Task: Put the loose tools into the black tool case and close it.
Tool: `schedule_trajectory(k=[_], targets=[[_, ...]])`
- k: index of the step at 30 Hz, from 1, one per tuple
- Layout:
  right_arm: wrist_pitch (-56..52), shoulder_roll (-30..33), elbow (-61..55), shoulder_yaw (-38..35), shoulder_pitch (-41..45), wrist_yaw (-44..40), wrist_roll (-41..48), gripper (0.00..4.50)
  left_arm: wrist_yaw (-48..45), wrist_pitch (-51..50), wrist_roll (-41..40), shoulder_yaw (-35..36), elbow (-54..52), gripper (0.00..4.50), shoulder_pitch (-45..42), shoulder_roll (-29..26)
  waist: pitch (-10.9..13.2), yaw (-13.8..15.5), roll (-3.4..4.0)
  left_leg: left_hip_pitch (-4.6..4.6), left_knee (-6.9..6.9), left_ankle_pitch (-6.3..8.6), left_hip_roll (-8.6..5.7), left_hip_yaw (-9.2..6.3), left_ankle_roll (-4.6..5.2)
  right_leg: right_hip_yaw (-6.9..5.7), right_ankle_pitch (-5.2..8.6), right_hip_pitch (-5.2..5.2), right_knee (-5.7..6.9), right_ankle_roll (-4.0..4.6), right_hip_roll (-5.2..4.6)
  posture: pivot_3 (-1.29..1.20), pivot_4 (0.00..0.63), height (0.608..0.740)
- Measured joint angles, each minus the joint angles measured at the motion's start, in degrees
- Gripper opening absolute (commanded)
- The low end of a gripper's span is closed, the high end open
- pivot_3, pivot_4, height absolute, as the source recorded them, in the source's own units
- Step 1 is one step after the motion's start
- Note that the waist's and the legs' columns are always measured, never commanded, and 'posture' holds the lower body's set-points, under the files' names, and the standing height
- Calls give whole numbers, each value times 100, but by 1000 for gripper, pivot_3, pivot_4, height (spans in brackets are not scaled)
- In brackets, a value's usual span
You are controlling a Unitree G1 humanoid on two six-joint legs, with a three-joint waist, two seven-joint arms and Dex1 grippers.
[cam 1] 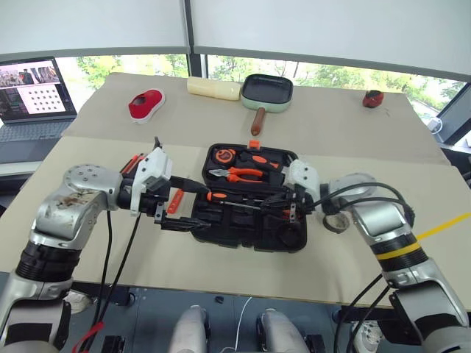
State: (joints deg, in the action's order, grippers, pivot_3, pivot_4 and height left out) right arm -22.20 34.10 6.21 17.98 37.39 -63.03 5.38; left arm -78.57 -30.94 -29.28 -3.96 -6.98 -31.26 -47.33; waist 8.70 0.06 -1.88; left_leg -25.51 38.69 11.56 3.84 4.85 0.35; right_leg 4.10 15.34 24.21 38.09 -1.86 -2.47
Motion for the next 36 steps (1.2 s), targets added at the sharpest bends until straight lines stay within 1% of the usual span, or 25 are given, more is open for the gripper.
schedule_trajectory(k=[4,8,11,13,16,18,20,21,23,25,26,28,29,30,32,33,36], targets=[[451,16,-142,291,-28,136,-474,27,-20,44,14,-6,39,4500,0,36,-1,-16,-2,14,0,0,1,-1,0,-1,0,-13,1,0,1,0,150,740],[566,40,-325,401,-92,201,-705,27,-25,71,21,-37,40,4500,0,40,-7,-27,-8,22,0,0,2,-1,0,-1,0,-19,4,1,1,0,150,740],[503,37,-551,343,-199,208,-688,27,22,96,78,-62,38,4500,25,39,-8,-22,-11,22,0,0,1,-1,0,-1,0,-19,3,1,0,0,150,740],[273,-5,-701,309,-253,197,-581,27,164,94,100,-36,16,4500,137,36,-8,-26,-11,20,0,0,1,-1,0,0,-1,-15,4,1,0,0,150,740],[-168,-103,-951,9,-336,233,-197,27,505,31,103,200,-117,4500,530,-3,-6,-35,-10,13,-1,0,4,-1,0,1,-1,-5,8,2,0,0,150,740],[-599,-104,-1362,-427,-369,235,275,588,900,-145,82,648,-351,4500,1040,-63,-5,-78,-9,10,-6,0,8,0,0,3,-3,0,10,5,-2,0,150,740],[-1109,54,-1927,-1019,-401,202,861,980,1379,-437,29,1290,-575,4500,1714,-98,-5,-91,-9,12,-16,0,9,-3,0,-1,-4,0,8,6,-1,0,150,740],[-1406,176,-2219,-1308,-438,171,1193,1406,1644,-612,-10,1675,-709,4500,2080,-91,-4,-87,-11,16,-22,0,11,-6,0,-4,-4,-2,6,6,-3,0,150,740],[-1903,382,-2749,-1760,-584,87,1837,2095,2085,-838,-10,2427,-1004,4500,2856,-56,-4,-83,-13,22,-31,1,11,-7,-1,-6,-4,-6,1,8,-4,0,150,740],[-2247,574,-3136,-2047,-848,14,2339,2723,2360,-937,23,3032,-1282,4500,3682,7,-4,-86,-14,29,-38,1,8,-3,-2,-5,-5,-8,-4,10,-13,0,150,740],[-2389,635,-3257,-2151,-958,-4,2554,3119,2526,-1007,57,3306,-1447,4500,4062,106,-4,-85,-15,30,-38,1,7,-1,-2,-5,-5,-7,-5,13,-14,0,150,740],[-2597,780,-3489,-2326,-1182,-10,2899,3719,2837,-1242,92,3692,-1700,4500,4699,317,-3,-86,-17,33,-38,0,7,1,-3,-5,-6,-8,-5,14,-18,0,150,740],[-2673,806,-3562,-2365,-1216,20,3013,4032,2980,-1415,87,3776,-1822,4500,4888,386,-2,-68,-19,33,-38,-2,7,-1,-7,-8,-6,-8,-5,15,-18,0,150,740],[-2713,812,-3618,-2368,-1218,83,3111,4405,3097,-1566,53,3778,-1951,4500,4921,393,-1,-44,-21,33,-38,-6,7,-3,-12,-13,-5,-9,-5,16,-18,0,150,740],[-2746,807,-3703,-2361,-1217,210,3211,4457,3340,-1873,-46,3713,-2242,4500,4703,387,0,19,-26,38,-38,-12,6,-4,-18,-17,-5,-3,-9,18,-20,0,150,740],[-2754,805,-3727,-2350,-1220,279,3248,4457,3537,-2133,-110,3585,-2317,4500,4355,342,1,50,-28,42,-38,-14,4,-3,-20,-18,-5,-2,-10,18,-20,0,150,740],[-2754,788,-3778,-2292,-1208,442,3343,4457,3911,-3135,-321,2968,-2305,4500,3092,-73,-3,70,-47,43,-37,-19,2,-1,-20,-16,-13,-10,-10,16,-19,0,150,740]])
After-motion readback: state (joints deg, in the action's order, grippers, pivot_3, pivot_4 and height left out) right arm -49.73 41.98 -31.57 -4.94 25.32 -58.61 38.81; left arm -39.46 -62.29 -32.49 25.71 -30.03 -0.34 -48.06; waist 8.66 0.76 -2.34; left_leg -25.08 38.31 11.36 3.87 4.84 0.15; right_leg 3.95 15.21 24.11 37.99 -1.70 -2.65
